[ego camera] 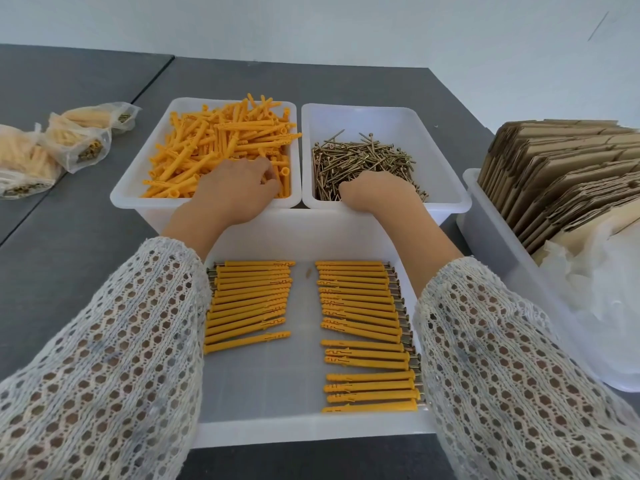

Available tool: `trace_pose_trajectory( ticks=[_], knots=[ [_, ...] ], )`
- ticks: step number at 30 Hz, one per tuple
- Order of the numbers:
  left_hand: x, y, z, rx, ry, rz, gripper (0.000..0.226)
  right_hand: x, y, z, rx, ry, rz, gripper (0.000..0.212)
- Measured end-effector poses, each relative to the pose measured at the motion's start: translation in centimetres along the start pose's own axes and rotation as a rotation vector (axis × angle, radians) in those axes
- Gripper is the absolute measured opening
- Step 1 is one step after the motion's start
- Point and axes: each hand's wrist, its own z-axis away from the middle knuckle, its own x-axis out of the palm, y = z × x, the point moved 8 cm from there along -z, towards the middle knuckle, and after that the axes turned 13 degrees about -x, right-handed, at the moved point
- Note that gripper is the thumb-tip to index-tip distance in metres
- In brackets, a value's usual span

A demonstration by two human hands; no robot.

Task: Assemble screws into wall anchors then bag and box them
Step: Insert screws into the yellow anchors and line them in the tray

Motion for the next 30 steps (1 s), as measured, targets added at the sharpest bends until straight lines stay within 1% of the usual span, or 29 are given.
trace_pose_trajectory(
  ticks=[4, 7, 8, 10, 13, 16, 19, 22, 26, 28, 30],
  knots=[
    [0.2, 0.1, 0.0, 0.029, -0.019, 0.030, 0.014, -0.5, -0.3, 0.3, -0.034, 0.044, 0.007, 0.043],
    [0.2, 0.1, 0.1, 0.013, -0.006, 0.047, 0.019, -0.7, -0.5, 0.4, -0.053, 0.076, 0.020, 0.033],
    [0.1, 0.0, 0.1, 0.004, 0.016, 0.060, 0.021, -0.8, -0.5, 0.4, -0.052, 0.090, 0.021, 0.031],
    [-0.6, -0.1, 0.3, 0.000, 0.118, 0.119, 0.020, -0.8, -0.5, 0.6, -0.046, 0.131, -0.008, 0.028],
    [-1.7, -0.3, 0.7, 0.014, 0.280, 0.225, 0.017, -1.4, -0.5, 1.0, -0.037, 0.264, -0.069, 0.028],
    [-2.5, -0.5, 1.0, 0.049, 0.342, 0.339, 0.011, -2.6, -0.9, 1.4, -0.069, 0.428, -0.088, 0.025],
    [-3.3, -0.6, 1.4, 0.083, 0.395, 0.441, 0.013, -3.6, -1.4, 1.8, -0.114, 0.551, -0.113, 0.009],
    [-4.3, -0.8, 1.9, 0.086, 0.454, 0.528, 0.020, -4.6, -1.7, 2.6, -0.144, 0.684, -0.181, 0.014],
    [-4.9, -0.8, 2.1, 0.070, 0.482, 0.657, 0.032, -5.7, -1.7, 3.6, -0.211, 0.856, -0.330, 0.012],
    [-4.8, -0.7, 2.1, 0.052, 0.485, 0.647, 0.037, -6.0, -1.7, 3.7, -0.256, 0.905, -0.437, 0.015],
    [-4.4, -0.6, 1.9, 0.031, 0.460, 0.594, 0.035, -6.1, -2.2, 3.6, -0.321, 0.924, -0.523, 0.023]
  ],
)
